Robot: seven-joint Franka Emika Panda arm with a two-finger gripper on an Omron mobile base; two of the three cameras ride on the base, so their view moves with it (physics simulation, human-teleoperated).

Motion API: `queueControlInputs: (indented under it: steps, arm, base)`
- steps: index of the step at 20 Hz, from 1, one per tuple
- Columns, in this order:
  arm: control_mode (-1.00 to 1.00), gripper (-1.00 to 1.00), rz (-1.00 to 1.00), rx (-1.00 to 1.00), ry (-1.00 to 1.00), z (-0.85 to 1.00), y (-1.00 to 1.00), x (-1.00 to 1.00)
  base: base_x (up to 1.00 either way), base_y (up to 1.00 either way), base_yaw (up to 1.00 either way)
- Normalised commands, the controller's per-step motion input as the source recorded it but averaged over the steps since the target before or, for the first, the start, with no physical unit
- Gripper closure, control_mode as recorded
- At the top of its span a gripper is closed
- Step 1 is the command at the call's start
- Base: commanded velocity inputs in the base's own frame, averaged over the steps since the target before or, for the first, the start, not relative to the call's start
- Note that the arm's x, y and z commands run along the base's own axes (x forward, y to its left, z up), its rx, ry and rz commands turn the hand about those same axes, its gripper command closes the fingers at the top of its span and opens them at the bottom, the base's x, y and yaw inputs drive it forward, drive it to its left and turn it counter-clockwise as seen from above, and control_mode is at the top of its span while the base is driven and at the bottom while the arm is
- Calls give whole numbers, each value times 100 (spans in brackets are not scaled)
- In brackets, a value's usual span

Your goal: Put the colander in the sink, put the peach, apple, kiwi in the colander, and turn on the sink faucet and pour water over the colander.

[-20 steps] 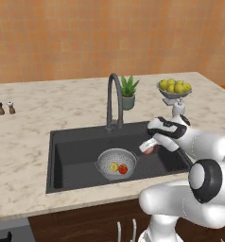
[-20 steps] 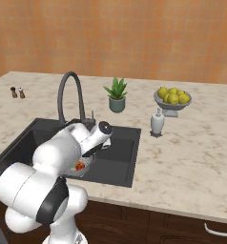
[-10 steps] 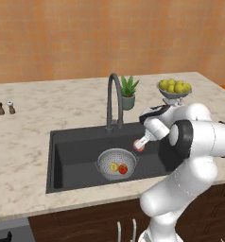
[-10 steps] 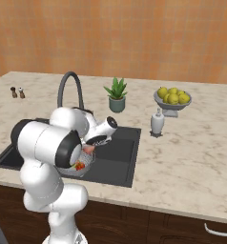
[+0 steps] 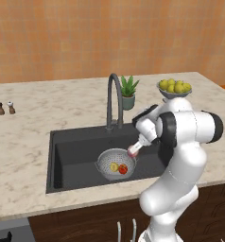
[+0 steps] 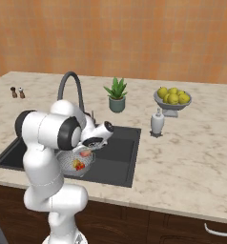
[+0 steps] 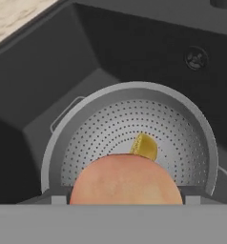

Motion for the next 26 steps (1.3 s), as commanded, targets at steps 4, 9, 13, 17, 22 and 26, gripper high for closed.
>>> queueControlInputs:
  steps: [4, 9, 13, 17, 22, 26]
  arm:
    - [-100, 100, 0, -1, 1, -39, 19, 9]
    - [-100, 100, 0, -5, 0, -35, 8, 15]
    - [-100, 100, 0, -12, 0, -40, 12, 7]
    - [-100, 100, 0, -9, 0, -34, 8, 6]
    - [-100, 100, 0, -4, 0, -19, -3, 11]
    - [-100, 100, 0, -2, -3, -11, -5, 2]
  base:
    - [0, 0, 0]
    - [0, 0, 0]
    - [0, 0, 0]
    - [0, 0, 0]
    - [0, 0, 0]
    - [0, 0, 0]
